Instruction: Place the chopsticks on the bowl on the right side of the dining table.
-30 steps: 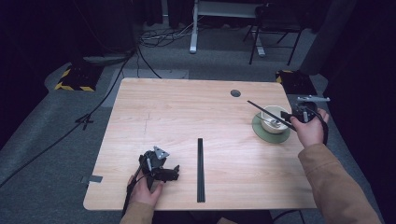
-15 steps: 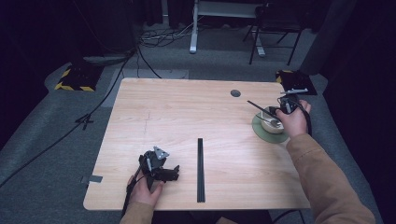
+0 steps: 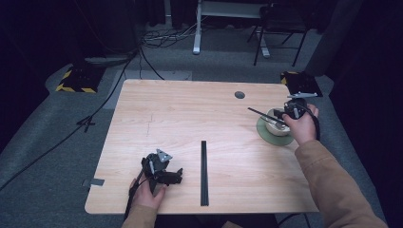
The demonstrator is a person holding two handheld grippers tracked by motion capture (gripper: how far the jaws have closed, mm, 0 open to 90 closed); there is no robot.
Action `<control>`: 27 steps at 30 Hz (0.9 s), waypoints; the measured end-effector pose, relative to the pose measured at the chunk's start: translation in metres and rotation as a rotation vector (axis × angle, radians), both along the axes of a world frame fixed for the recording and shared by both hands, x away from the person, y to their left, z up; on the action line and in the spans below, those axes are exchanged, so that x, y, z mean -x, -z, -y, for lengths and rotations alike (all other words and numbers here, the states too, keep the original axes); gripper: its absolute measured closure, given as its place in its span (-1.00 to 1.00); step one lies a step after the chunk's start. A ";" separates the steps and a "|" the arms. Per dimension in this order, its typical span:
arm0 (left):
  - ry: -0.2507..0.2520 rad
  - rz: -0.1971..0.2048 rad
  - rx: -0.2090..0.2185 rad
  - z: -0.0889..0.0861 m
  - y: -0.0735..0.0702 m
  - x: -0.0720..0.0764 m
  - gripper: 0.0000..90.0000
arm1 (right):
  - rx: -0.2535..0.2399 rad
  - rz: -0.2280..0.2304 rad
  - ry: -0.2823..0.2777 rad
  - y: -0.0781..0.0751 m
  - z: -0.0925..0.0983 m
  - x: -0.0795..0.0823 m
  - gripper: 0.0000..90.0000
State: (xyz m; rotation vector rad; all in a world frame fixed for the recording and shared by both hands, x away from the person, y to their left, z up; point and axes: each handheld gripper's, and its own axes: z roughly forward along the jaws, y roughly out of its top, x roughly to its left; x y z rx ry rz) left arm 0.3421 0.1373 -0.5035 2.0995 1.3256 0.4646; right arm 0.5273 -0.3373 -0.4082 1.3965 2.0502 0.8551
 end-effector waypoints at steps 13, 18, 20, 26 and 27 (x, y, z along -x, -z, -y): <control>-0.003 -0.007 0.006 0.003 0.000 -0.002 -1.00 | 0.018 0.015 0.000 0.000 0.038 0.048 -0.08; -0.004 -0.001 0.003 0.003 0.000 -0.003 -1.00 | 0.044 -0.003 0.012 0.006 0.047 0.051 -0.05; -0.004 -0.001 0.002 0.003 0.000 -0.003 -1.00 | 0.049 -0.009 0.019 0.007 0.048 0.052 -0.05; -0.008 -0.002 0.001 0.003 0.000 -0.003 -0.99 | 0.057 -0.010 0.041 0.012 0.055 0.046 -0.05; -0.008 -0.001 0.002 0.003 0.000 -0.003 -0.99 | 0.058 -0.008 0.047 0.012 0.056 0.044 -0.05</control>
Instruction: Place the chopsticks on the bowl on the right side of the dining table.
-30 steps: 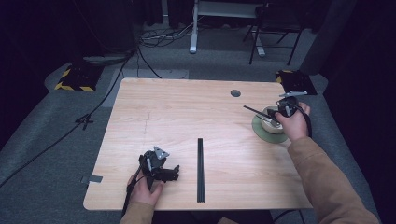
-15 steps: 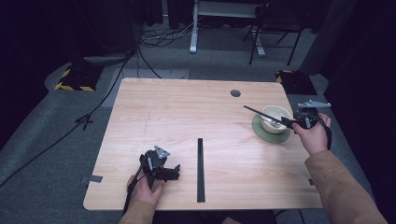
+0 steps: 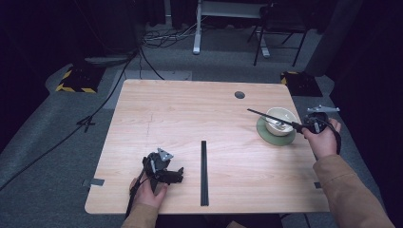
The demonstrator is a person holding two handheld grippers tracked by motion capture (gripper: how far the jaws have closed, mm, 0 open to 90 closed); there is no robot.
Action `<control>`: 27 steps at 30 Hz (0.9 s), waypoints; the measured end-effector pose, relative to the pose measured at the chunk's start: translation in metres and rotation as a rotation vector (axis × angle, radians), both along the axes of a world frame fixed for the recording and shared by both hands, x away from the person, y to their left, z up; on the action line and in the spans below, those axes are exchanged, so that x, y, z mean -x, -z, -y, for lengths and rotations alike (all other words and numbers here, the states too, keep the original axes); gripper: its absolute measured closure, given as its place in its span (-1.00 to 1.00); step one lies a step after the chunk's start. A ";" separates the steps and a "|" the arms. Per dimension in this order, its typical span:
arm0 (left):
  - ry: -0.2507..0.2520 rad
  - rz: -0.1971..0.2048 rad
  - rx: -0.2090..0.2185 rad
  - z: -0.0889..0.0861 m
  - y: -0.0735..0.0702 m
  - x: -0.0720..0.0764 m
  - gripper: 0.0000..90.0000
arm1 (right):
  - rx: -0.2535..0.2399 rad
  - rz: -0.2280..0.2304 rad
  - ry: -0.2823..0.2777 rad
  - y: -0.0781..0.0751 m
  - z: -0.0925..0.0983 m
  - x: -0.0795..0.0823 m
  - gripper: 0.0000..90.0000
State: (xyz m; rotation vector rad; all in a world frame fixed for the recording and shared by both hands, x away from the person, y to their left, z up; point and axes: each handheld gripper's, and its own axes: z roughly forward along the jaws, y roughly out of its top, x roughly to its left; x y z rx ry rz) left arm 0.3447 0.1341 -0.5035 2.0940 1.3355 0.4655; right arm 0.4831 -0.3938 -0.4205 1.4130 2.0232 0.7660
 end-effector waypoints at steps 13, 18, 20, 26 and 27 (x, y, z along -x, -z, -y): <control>0.006 0.001 0.004 -0.001 0.000 0.002 -0.99 | 0.021 0.027 0.020 -0.011 0.002 -0.017 -0.03; 0.004 0.003 0.002 -0.001 0.000 0.002 -0.99 | 0.022 0.039 -0.010 -0.018 -0.014 -0.028 -0.04; 0.005 -0.002 0.004 -0.001 0.000 0.003 -0.99 | 0.016 0.033 -0.022 -0.017 -0.024 -0.034 -0.07; 0.008 -0.001 0.004 -0.001 0.000 0.003 -0.99 | 0.015 0.006 -0.029 -0.007 -0.042 -0.052 -0.09; 0.008 0.000 0.003 -0.001 0.000 0.003 -0.99 | 0.021 -0.002 -0.034 -0.005 -0.045 -0.054 -0.09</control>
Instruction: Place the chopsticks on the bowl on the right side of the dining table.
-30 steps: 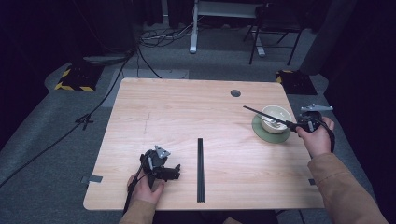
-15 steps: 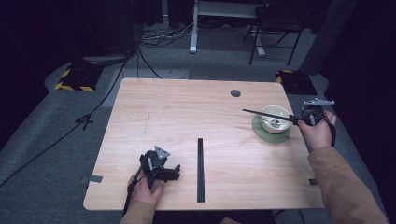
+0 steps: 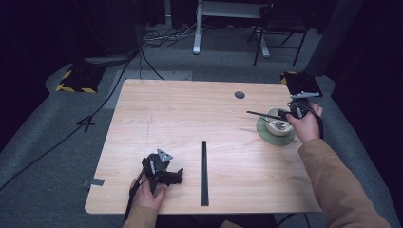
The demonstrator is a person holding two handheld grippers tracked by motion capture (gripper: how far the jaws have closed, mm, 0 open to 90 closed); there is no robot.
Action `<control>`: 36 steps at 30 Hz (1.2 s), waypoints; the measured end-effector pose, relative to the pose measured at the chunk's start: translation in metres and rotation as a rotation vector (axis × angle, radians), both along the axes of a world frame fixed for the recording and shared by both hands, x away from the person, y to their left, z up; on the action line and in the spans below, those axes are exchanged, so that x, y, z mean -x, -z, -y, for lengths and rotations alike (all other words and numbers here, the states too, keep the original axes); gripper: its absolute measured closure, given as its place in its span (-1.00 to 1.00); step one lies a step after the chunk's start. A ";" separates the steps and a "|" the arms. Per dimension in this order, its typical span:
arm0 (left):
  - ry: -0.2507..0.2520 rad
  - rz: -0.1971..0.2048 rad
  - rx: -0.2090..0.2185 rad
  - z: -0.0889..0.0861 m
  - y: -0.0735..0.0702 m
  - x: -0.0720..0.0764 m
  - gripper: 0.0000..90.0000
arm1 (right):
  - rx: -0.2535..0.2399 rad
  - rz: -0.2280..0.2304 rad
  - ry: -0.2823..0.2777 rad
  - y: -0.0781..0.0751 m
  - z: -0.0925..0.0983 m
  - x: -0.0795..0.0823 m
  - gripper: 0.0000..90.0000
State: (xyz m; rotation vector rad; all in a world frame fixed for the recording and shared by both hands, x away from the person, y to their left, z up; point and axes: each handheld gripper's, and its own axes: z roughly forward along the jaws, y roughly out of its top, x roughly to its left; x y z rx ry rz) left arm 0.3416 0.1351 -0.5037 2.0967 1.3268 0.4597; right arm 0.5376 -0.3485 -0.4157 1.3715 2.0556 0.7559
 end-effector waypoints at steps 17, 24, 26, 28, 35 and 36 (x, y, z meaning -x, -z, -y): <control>-0.001 0.000 -0.002 0.000 0.000 0.000 -0.99 | -0.032 0.005 -0.079 -0.004 -0.003 0.016 -0.13; -0.007 0.004 -0.005 0.001 0.000 -0.001 -1.00 | -0.035 0.039 -0.035 -0.010 0.036 0.040 -0.17; -0.010 0.004 0.000 0.001 0.000 -0.001 -1.00 | -0.030 0.028 -0.021 -0.007 0.042 0.043 -0.17; -0.009 0.002 0.004 0.001 0.000 -0.001 -1.00 | -0.015 0.021 -0.019 -0.003 0.046 0.044 -0.17; -0.011 -0.001 0.003 0.002 0.000 -0.001 -1.00 | 0.024 0.009 0.010 0.004 0.048 0.040 -0.15; -0.011 -0.001 0.003 0.002 0.000 -0.001 -1.00 | 0.022 0.011 0.014 0.004 0.049 0.037 -0.15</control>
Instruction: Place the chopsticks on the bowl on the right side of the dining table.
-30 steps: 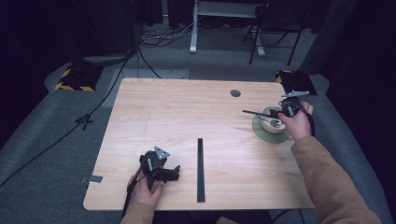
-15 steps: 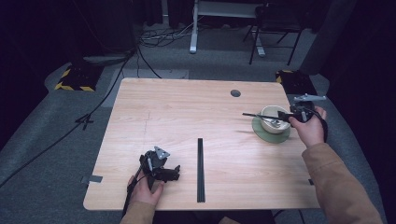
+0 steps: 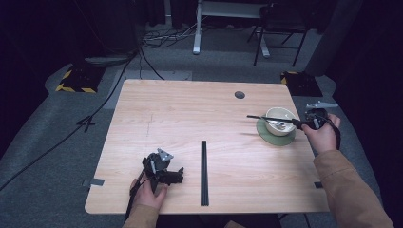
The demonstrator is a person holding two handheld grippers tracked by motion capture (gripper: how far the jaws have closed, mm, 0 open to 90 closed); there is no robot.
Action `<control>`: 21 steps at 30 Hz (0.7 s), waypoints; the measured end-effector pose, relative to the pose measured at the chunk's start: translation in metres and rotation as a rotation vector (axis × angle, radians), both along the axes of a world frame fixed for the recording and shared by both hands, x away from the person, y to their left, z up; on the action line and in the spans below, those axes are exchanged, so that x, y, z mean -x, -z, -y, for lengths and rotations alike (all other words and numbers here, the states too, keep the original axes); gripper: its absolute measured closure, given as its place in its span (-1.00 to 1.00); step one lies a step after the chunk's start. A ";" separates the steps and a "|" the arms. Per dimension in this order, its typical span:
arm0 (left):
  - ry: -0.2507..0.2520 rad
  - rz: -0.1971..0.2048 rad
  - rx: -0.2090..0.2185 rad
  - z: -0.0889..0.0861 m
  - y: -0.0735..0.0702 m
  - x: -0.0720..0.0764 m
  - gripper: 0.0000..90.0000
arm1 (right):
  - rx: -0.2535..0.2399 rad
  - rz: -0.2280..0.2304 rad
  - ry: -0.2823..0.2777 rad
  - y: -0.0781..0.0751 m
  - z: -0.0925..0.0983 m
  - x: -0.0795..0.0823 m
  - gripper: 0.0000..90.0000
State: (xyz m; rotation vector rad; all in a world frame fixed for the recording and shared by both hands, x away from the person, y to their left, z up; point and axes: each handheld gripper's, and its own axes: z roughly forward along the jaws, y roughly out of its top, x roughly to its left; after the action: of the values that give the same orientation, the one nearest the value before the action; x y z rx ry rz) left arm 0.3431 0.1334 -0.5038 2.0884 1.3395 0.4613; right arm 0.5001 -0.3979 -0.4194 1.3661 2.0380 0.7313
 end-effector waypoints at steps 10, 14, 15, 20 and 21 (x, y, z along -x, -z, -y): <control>-0.002 0.001 0.001 0.000 0.000 0.001 -0.99 | -0.018 0.026 0.051 -0.001 0.010 -0.007 -0.15; -0.002 0.001 0.001 0.000 0.000 0.001 -0.99 | -0.040 0.059 0.081 -0.012 0.023 -0.005 -0.14; -0.001 0.001 0.001 0.000 0.000 0.001 -0.99 | -0.044 0.065 0.089 -0.014 0.027 -0.004 -0.14; -0.001 0.001 0.001 0.000 0.000 0.001 -0.99 | -0.070 0.080 0.136 -0.015 0.044 -0.006 -0.17; -0.001 0.001 0.001 0.000 0.000 0.001 -1.00 | -0.068 0.086 0.136 -0.014 0.048 -0.007 -0.18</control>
State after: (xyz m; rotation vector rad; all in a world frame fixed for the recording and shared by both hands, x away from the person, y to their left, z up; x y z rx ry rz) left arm 0.3426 0.1333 -0.5039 2.0864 1.3403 0.4623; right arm 0.5070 -0.4460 -0.4054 1.4698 1.8491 0.7905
